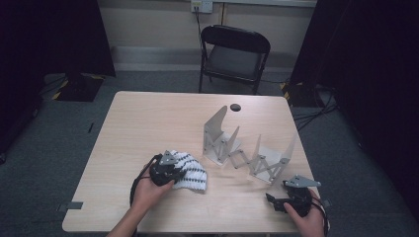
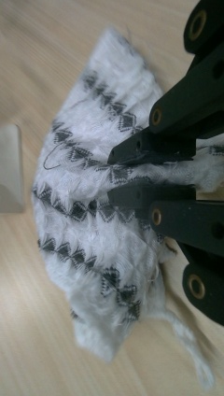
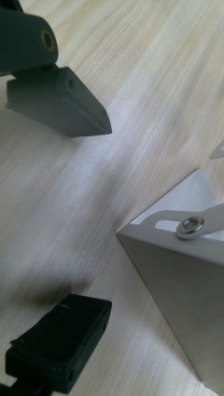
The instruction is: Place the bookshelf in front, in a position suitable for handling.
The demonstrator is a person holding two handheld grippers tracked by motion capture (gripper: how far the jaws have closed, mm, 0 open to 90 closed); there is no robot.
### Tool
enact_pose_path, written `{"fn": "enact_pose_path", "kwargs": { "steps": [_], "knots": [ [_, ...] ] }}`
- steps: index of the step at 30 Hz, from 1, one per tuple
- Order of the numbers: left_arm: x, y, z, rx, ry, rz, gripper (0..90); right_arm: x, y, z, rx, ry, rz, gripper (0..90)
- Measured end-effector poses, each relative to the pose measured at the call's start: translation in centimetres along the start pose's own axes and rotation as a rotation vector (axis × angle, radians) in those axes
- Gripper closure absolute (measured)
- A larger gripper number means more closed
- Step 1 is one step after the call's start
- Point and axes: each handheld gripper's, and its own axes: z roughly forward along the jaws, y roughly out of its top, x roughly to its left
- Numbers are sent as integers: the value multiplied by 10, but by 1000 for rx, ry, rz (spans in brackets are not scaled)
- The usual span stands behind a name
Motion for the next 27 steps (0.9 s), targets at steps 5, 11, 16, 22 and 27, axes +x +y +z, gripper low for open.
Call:
{"fn": "enact_pose_path", "kwargs": {
  "steps": [5, 11, 16, 22, 27],
  "knots": [
    [-5, 27, -12, -43, -8, 18, 802, 0, 0, 0, 0, 0, 0, 125],
    [-7, 49, -19, -75, -6, 21, 799, 0, 0, 0, 2, 0, 0, 125],
    [-7, 76, -31, -118, 9, 41, 799, 0, 0, 0, 1, -1, 1, 125],
    [-12, 102, -45, -161, 35, 80, 797, 0, 0, 0, 1, -1, 0, 125],
    [-15, 110, -43, -181, 47, 95, 797, 0, 0, 0, 1, -2, 2, 124]
  ]
}}
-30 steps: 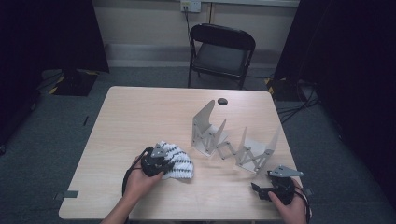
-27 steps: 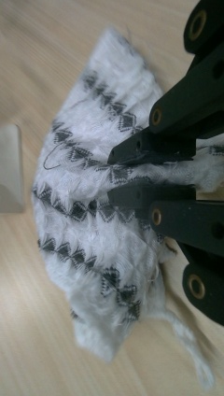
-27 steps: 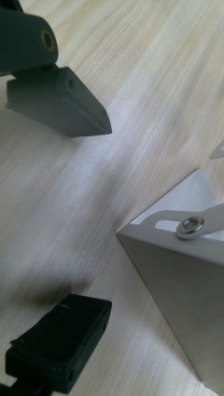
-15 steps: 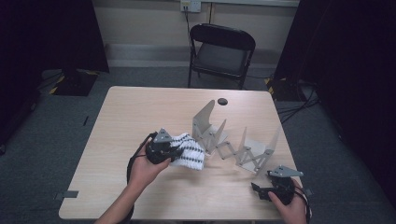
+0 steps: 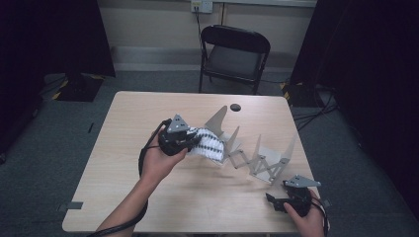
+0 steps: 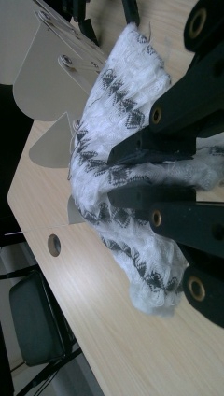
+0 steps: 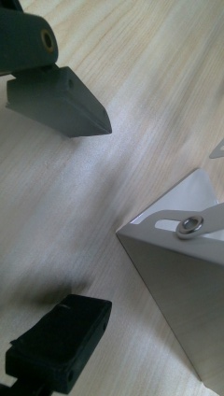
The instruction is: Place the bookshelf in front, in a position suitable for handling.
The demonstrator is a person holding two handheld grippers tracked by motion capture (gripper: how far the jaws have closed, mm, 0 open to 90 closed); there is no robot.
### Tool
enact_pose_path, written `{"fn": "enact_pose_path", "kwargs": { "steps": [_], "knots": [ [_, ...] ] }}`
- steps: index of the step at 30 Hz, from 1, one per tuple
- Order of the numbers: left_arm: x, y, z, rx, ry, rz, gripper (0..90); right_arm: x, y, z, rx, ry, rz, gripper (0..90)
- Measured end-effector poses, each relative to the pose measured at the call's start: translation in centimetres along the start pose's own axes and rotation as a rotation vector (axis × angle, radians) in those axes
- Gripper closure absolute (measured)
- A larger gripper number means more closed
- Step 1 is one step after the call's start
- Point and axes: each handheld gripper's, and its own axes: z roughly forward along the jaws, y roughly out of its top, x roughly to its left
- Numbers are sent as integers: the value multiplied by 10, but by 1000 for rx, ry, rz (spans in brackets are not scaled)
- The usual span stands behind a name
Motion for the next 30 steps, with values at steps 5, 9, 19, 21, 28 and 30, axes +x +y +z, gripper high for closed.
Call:
{"fn": "enact_pose_path", "kwargs": {
  "steps": [5, 9, 19, 21, 28, 30],
  "knots": [
    [-3, -7, 8, 25, -11, 3, 798, 0, 0, 0, -1, 0, 0, 124],
    [-7, -26, 28, 65, -28, -7, 796, 0, 0, 0, -1, 1, 0, 124],
    [-11, -64, 58, 133, -38, -41, 795, 0, 0, 0, -1, 1, 0, 124],
    [-12, -69, 61, 146, -37, -39, 793, 0, 0, 0, -1, 1, 0, 124],
    [-14, -95, 77, 206, -39, -62, 736, 0, 0, 0, -1, 2, -1, 124],
    [-15, -100, 78, 214, -54, -77, 670, 0, 0, 0, -2, 2, -2, 123]
  ]
}}
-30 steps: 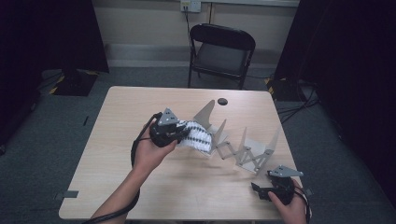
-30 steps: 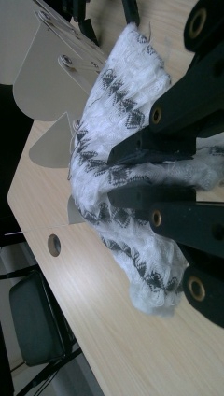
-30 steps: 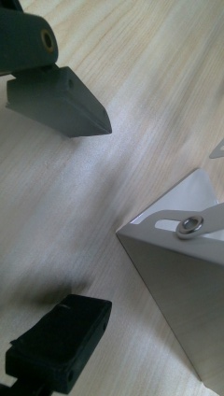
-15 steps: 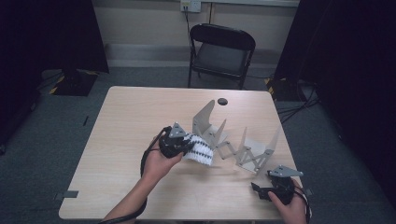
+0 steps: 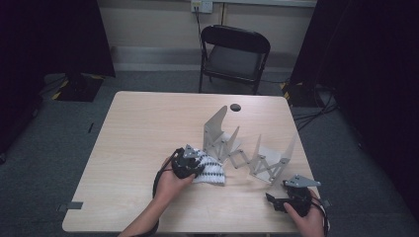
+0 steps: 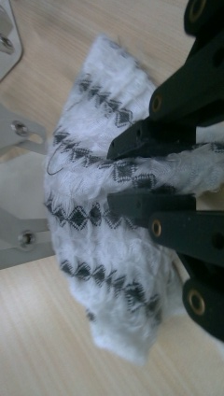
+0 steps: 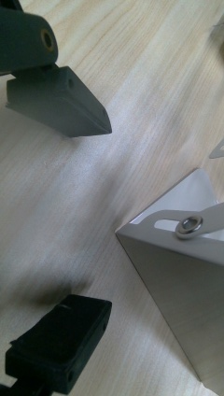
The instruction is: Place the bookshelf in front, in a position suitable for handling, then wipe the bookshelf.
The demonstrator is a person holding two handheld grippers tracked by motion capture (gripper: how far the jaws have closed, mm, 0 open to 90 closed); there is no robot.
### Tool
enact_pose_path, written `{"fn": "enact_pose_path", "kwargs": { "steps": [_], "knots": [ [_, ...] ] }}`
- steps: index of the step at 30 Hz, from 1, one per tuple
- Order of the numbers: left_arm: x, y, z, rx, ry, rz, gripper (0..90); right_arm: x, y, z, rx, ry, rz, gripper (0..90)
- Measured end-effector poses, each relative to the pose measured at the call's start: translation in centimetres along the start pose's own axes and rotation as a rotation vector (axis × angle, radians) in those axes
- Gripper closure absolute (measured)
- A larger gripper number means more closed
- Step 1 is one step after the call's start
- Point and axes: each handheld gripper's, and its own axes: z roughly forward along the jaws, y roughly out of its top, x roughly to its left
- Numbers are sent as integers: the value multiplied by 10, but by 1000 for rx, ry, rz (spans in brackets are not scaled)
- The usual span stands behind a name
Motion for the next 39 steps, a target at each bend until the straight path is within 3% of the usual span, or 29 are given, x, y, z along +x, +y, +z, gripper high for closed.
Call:
{"fn": "enact_pose_path", "kwargs": {
  "steps": [5, 6, 9, 11, 13, 21, 28, 29, 33, 39],
  "knots": [
    [-2, -4, -3, 5, -13, 1, 529, 0, 0, 0, 1, 0, 1, 123],
    [-3, -2, -8, 5, -3, 24, 512, 0, 0, 0, 1, 0, 1, 124],
    [-1, 3, -15, -18, 2, 25, 474, 0, 0, 0, 1, 0, 1, 123],
    [2, 11, -23, -59, 14, 27, 435, 0, 0, 0, 0, 0, 0, 124],
    [3, 14, -24, -60, 19, 39, 404, 0, 0, 0, 0, 0, 0, 123],
    [4, 14, -9, -46, -5, 43, 383, 0, 0, 0, 0, 1, 0, 123],
    [2, 2, 8, -10, -27, 79, 362, 0, 0, 0, 0, 1, 0, 123],
    [2, 0, 9, 6, -20, 107, 363, 0, 0, 0, 0, 1, 0, 123],
    [1, -1, 7, 26, -6, 130, 445, 0, 0, 0, 0, 0, 1, 123],
    [-1, -1, 2, 48, -9, 137, 733, 0, 0, 0, 0, 0, 1, 123]
  ]
}}
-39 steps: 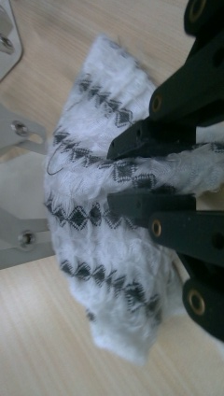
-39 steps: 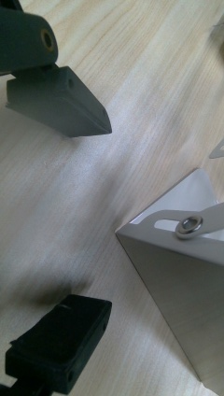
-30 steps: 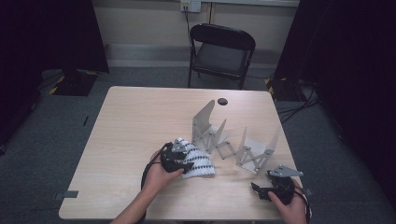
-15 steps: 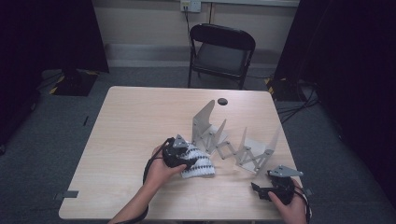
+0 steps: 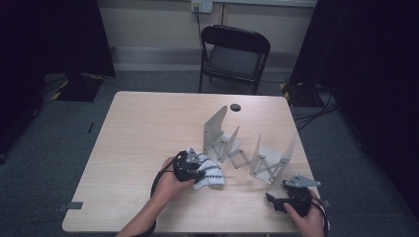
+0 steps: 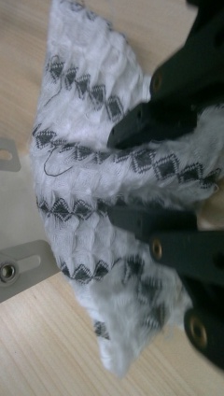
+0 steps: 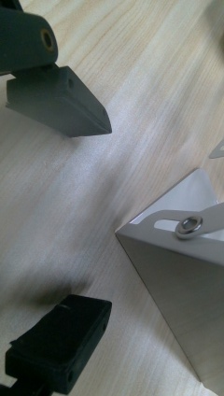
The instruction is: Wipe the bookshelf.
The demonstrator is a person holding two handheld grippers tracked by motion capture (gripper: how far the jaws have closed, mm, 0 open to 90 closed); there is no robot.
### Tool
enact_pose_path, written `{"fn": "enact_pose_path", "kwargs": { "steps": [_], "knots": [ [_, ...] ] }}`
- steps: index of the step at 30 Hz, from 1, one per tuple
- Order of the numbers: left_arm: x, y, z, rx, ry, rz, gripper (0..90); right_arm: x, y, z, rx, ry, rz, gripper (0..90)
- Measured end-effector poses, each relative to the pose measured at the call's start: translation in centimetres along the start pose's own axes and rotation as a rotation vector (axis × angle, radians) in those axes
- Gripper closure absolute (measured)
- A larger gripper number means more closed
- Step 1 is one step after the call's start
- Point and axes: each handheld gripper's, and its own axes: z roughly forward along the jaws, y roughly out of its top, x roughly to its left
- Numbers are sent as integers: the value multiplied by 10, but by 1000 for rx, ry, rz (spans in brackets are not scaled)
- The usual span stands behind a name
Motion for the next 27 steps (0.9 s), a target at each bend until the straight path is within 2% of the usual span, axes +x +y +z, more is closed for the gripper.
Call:
{"fn": "enact_pose_path", "kwargs": {
  "steps": [1, 4, 6, 7, 10, 11, 12, 13, 16, 18, 22, 24, 27],
  "knots": [
    [1, -2, -1, -12, -11, -31, 750, 0, 0, 0, 0, 0, 0, 123],
    [1, -3, -5, -22, -16, -54, 768, 0, 0, 0, 0, 0, 0, 123],
    [2, -2, -8, -10, -17, -51, 774, 0, 0, 0, 0, 0, 0, 123],
    [4, -1, -17, -43, -18, -75, 776, 0, 0, 0, 0, 0, 0, 123],
    [8, 7, -35, -75, -12, -76, 777, 0, 0, 0, 0, 0, -1, 123],
    [9, 12, -45, -100, -4, -84, 777, 0, 0, 0, 0, 0, 0, 123],
    [9, 12, -45, -100, -4, -84, 777, 0, 0, 0, 0, 0, 0, 123],
    [11, 21, -60, -133, 7, -81, 777, 0, 0, 0, 0, 0, 0, 122],
    [11, 41, -86, -206, 37, -75, 776, 0, 0, 0, 0, 0, 0, 123],
    [9, 56, -100, -251, 58, -56, 775, 0, 0, 0, 0, 0, 0, 123],
    [2, 71, -103, -279, 62, -33, 772, 0, 0, 0, 0, 0, 0, 123],
    [-3, 73, -94, -267, 52, -29, 771, 0, 0, 0, 0, 0, 0, 123],
    [-10, 67, -72, -221, 30, -27, 771, 0, 0, 0, 0, 0, 0, 123]
  ]
}}
